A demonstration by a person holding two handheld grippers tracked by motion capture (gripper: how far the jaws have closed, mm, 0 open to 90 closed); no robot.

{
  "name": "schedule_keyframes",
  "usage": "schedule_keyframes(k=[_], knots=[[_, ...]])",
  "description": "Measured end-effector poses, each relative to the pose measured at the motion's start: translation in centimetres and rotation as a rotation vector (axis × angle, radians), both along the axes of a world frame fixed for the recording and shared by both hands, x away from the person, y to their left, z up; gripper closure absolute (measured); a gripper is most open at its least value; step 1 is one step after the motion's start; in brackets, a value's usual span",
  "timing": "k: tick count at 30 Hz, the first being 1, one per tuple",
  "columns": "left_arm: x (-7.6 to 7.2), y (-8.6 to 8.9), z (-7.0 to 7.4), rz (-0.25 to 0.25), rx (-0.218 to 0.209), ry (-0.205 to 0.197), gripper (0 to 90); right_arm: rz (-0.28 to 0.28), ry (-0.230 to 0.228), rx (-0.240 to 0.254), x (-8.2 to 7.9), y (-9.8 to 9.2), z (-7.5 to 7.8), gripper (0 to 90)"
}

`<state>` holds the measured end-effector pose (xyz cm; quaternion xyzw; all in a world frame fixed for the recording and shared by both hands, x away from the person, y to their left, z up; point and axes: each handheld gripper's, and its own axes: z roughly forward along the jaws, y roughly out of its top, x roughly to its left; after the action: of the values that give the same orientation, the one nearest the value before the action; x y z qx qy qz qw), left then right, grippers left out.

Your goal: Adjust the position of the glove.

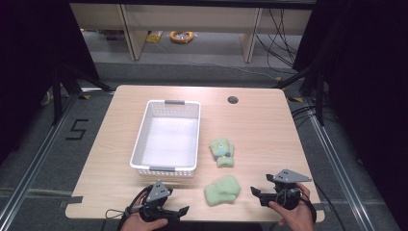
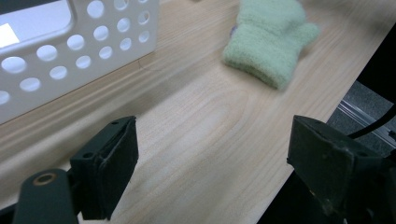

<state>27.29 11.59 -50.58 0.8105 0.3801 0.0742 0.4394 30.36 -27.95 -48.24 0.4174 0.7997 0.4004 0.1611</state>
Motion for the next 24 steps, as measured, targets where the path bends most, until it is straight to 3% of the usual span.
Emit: schedule_keyframes(k=[1, 5, 6, 10, 11, 13, 19, 22, 24], knots=[[0.0, 0.0, 0.0, -0.004, 0.011, -0.005, 15.6, -0.010, 0.022, 0.023, -0.2, 0.2, 0.0, 23.7], [0.0, -0.1, 0.1, -0.007, 0.004, -0.010, 15.7, 0.019, -0.003, 0.014, -0.1, 0.1, 0.2, 29.7], [-0.1, -0.3, 0.1, -0.003, -0.016, 0.003, 15.7, 0.020, 0.000, 0.016, -0.2, 0.2, 0.2, 31.8], [-0.1, -0.5, 0.1, -0.034, -0.003, -0.012, 15.7, 0.043, -0.019, 0.003, -0.2, 0.5, 0.4, 39.8], [-0.2, -0.7, 0.1, -0.024, -0.024, 0.011, 15.7, 0.039, -0.015, 0.012, -0.3, 0.6, 0.5, 40.5], [-0.1, -0.7, 0.2, -0.035, -0.018, -0.004, 15.7, 0.045, -0.012, 0.016, -0.2, 0.6, 0.6, 41.3], [0.0, -1.6, 0.3, -0.055, -0.033, 0.031, 18.2, 0.053, 0.005, 0.056, -0.2, 1.7, 0.9, 45.5], [0.0, -2.3, 0.4, -0.058, -0.052, 0.056, 19.6, 0.073, 0.012, 0.035, 0.0, 2.2, 1.0, 46.9], [0.0, -3.6, 0.4, -0.078, -0.060, 0.043, 24.5, 0.103, 0.009, 0.014, 0.7, 3.1, 1.0, 51.3]])
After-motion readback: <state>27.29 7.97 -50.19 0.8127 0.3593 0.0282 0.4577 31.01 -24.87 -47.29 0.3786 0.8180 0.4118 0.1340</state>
